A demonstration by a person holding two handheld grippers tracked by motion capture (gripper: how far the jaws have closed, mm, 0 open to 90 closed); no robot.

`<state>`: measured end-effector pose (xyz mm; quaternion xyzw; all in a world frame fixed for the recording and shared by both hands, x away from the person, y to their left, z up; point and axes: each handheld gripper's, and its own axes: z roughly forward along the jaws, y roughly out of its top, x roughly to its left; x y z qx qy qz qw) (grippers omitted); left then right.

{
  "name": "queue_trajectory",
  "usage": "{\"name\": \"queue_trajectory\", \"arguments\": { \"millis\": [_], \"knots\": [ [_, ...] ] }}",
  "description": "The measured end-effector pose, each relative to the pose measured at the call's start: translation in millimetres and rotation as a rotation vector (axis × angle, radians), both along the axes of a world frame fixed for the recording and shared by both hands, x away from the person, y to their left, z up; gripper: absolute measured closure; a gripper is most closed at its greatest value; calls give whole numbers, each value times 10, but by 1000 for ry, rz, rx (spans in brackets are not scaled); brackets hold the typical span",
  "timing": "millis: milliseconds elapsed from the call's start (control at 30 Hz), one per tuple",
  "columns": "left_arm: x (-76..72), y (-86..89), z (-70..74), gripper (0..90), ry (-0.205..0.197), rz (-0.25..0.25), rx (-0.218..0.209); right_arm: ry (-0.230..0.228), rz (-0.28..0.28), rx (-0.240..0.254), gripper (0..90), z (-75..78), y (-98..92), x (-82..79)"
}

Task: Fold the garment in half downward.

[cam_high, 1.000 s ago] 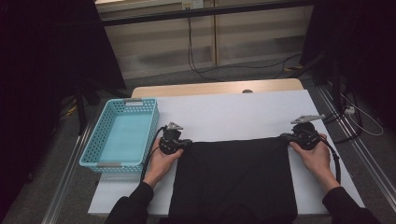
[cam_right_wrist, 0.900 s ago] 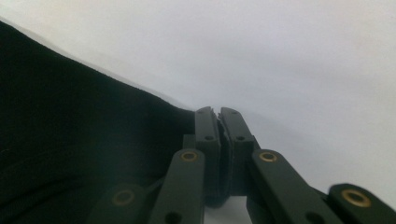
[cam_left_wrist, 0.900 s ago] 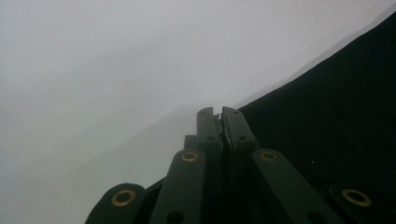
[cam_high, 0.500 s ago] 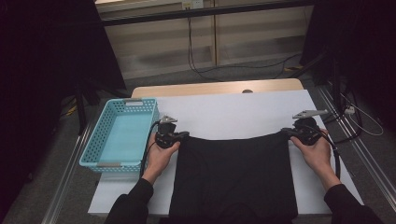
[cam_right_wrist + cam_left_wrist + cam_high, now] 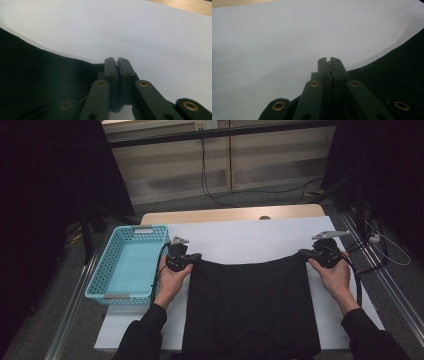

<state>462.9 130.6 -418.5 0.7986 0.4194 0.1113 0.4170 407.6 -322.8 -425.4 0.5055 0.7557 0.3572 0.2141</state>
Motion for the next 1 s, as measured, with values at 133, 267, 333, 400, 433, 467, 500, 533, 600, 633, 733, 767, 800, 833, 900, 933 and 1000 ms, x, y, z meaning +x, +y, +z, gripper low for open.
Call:
{"name": "queue_trajectory", "arguments": {
  "millis": [133,267,333,400,433,467,500,533,600,633,733,767,800,833,900,933,1000],
  "knots": [
    [33,-17,52,876,-11,17,-12,-6,-5,10,867,11,8,43],
    [82,-2,87,877,-14,17,-27,-19,-7,16,867,34,9,72],
    [98,9,84,877,-11,31,-38,-24,-13,33,867,53,6,86],
    [111,18,85,877,-12,31,-34,-27,-15,40,867,76,10,101],
    [118,13,84,877,-14,39,-39,-29,-15,42,867,86,13,113],
    [126,12,91,877,-13,38,-34,-30,-13,46,867,93,16,124],
    [135,18,101,877,-13,30,-27,-34,-12,54,867,102,13,134],
    [145,14,115,877,-19,35,-38,-34,-16,65,867,108,11,141],
    [164,14,143,877,-22,34,-41,-36,-20,75,867,123,2,167],
    [171,14,151,877,-26,34,-43,-37,-23,77,867,130,3,178],
    [197,16,175,877,-30,45,-52,-42,-27,83,867,161,-6,206],
    [202,25,181,877,-30,52,-52,-46,-30,82,867,177,-11,219],
    [206,29,184,877,-30,61,-55,-49,-31,84,867,191,-14,228],
    [212,35,185,877,-31,63,-53,-49,-31,91,867,205,-17,239],
    [223,36,184,876,-33,71,-57,-56,-32,105,867,223,-24,259],
    [231,39,187,876,-37,68,-53,-58,-31,98,867,226,-21,266],
    [236,39,194,877,-34,71,-56,-58,-34,98,867,229,-16,273]
  ]
}}
